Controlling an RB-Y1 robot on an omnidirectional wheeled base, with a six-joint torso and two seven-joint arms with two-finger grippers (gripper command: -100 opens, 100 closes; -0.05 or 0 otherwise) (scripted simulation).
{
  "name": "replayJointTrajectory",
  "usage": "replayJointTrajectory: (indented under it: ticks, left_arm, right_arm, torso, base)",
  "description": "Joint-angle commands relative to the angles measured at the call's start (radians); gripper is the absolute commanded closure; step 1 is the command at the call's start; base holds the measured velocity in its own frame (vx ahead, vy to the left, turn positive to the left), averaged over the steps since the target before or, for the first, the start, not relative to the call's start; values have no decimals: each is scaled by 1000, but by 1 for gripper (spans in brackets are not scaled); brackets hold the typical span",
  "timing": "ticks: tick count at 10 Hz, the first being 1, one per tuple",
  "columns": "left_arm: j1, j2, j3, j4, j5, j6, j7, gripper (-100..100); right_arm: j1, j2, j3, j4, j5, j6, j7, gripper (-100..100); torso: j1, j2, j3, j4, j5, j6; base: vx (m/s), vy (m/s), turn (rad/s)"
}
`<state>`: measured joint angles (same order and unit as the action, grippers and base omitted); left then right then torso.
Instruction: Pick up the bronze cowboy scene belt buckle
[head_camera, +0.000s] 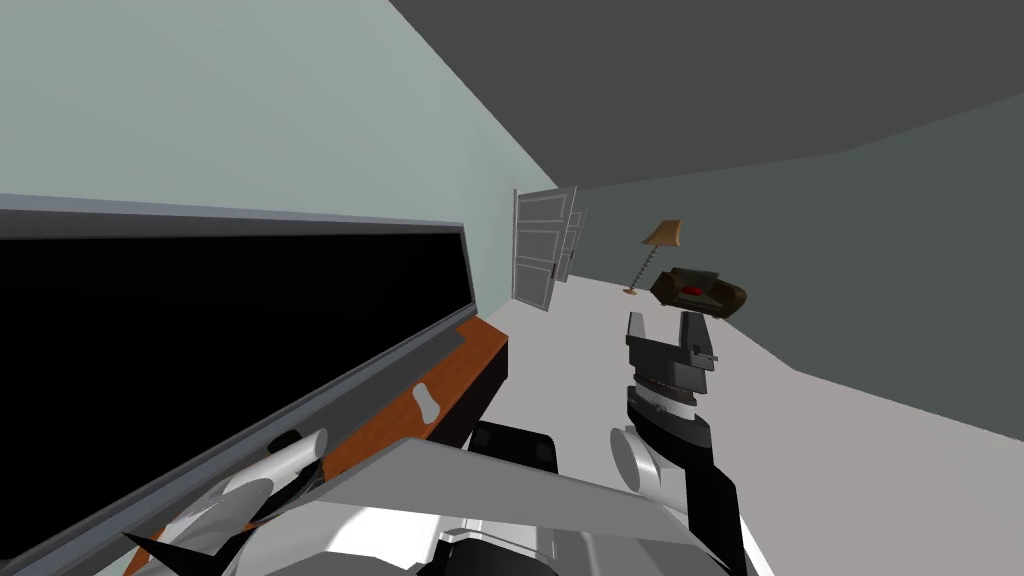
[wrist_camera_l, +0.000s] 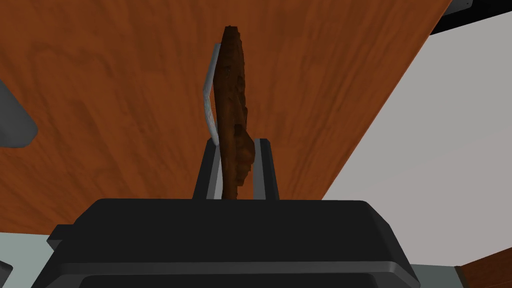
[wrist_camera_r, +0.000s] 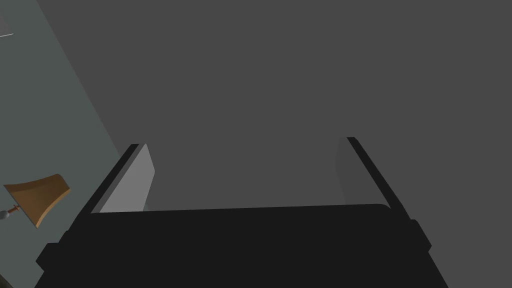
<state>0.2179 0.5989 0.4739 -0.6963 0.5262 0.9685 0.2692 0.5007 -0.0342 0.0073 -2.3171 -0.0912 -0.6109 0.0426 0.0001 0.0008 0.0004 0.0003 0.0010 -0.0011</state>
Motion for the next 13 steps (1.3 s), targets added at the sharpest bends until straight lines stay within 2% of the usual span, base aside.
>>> replayJointTrajectory:
  ticks: [1,2,3,4,5,6,7,8,10,11,12,13]
  left_arm:
    - [0,0,0,0,0,0,0,100]
    - [0,0,0,0,0,0,-1,100]
    - [0,0,-1,0,-1,0,-1,0]
    - [-50,-4,-30,30,-23,6,9,100]
    - [-58,-4,-30,30,-23,6,9,100]
    - [-87,-13,-63,42,-50,22,27,100]
    - [-116,-13,-63,42,-50,22,27,100]
    - [-163,-22,-96,55,-77,37,45,100]
    - [-174,-22,-96,55,-77,37,45,100]
    - [-228,-31,-129,67,-105,53,63,100]
    - [-231,-31,-129,67,-105,53,63,100]
    - [-269,-40,-162,80,-132,68,81,100]
  right_arm:
    - [0,0,0,0,0,0,0,0]
    - [0,0,0,0,0,0,0,0]
    - [0,0,0,0,0,0,0,0]
    - [0,0,0,0,0,0,0,0]
    - [0,0,0,0,0,0,0,0]
    - [0,0,0,0,0,0,0,0]
    - [0,0,0,0,0,0,0,0]
    - [0,0,0,0,0,0,0,0]
    - [0,0,0,0,0,0,0,0]
    - [0,0,0,0,0,0,0,0]
    - [0,0,0,0,0,0,0,0]
    - [0,0,0,0,0,0,0,0]
  torso:
    - [0,0,0,0,0,0]
    - [0,0,0,0,0,0]
    - [1,0,0,0,0,-1]
    - [1,0,0,0,0,-1]
    - [1,2,1,0,0,-3]
    - [2,3,1,0,2,-2]
    - [3,4,2,-1,5,-5]
    - [5,4,2,0,9,-4]
    - [7,3,1,-1,14,-3]
    - [7,3,1,-1,14,-3]
    - [7,3,1,-1,14,-4]
    - [8,3,1,-1,14,-4]
  base:
    - [0,0,0]
    - [0,0,0]
    - [0,0,0]
    - [-19,16,317]
    - [-29,7,146]
    - [-40,17,194]
    - [-36,15,144]
    - [-38,25,292]
    - [-22,7,27]
    - [-28,18,211]
    - [-27,15,147]
    - [-32,28,274]
